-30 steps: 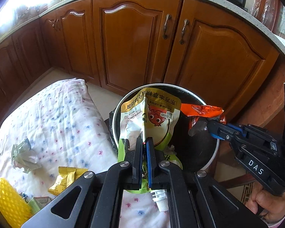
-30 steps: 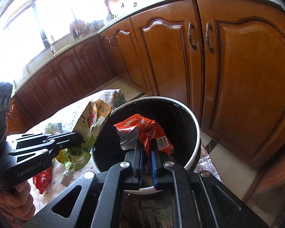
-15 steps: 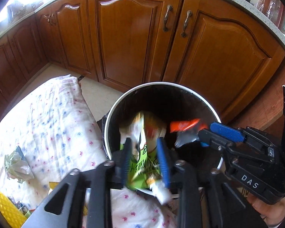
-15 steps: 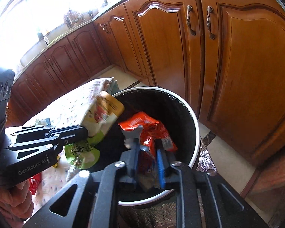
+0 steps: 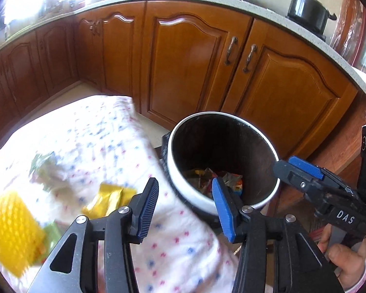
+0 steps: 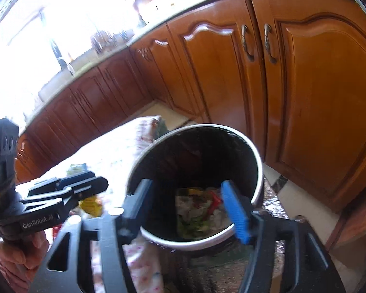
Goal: Collect trash
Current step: 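Grasp the red snack bag with the left tool while the right grasps the yellow wrapper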
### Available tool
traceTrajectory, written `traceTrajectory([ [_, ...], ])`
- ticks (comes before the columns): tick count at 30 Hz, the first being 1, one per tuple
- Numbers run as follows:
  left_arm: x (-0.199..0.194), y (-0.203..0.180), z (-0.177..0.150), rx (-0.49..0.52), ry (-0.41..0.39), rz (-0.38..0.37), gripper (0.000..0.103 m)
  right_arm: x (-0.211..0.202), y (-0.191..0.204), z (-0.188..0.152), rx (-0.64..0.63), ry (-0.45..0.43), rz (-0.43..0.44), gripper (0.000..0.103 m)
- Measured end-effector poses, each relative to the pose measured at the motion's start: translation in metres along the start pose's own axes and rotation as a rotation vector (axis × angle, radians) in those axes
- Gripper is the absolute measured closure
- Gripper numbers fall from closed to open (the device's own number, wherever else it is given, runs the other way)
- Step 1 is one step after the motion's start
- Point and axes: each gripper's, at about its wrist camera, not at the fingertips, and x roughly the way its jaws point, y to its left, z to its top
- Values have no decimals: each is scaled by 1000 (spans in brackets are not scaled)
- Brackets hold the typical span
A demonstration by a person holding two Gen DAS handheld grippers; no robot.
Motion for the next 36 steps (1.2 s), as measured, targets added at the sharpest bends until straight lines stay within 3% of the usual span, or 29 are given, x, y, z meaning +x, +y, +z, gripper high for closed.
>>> traceTrajectory([
  [9,-52,37,-64,-92,-64,29,55,-19,42,-36,3,-56,62,24],
  [18,-93,88,-110,-214,-74,77,55,-21,76,-66,4,-39,118,22],
  [29,-107,115,-138,-330,-23,84,55,-1,107,-92,-13,24,165,22],
  [36,-96,135,-128,-370,-8,60,55,17,120,-90,-34,54,190,22],
])
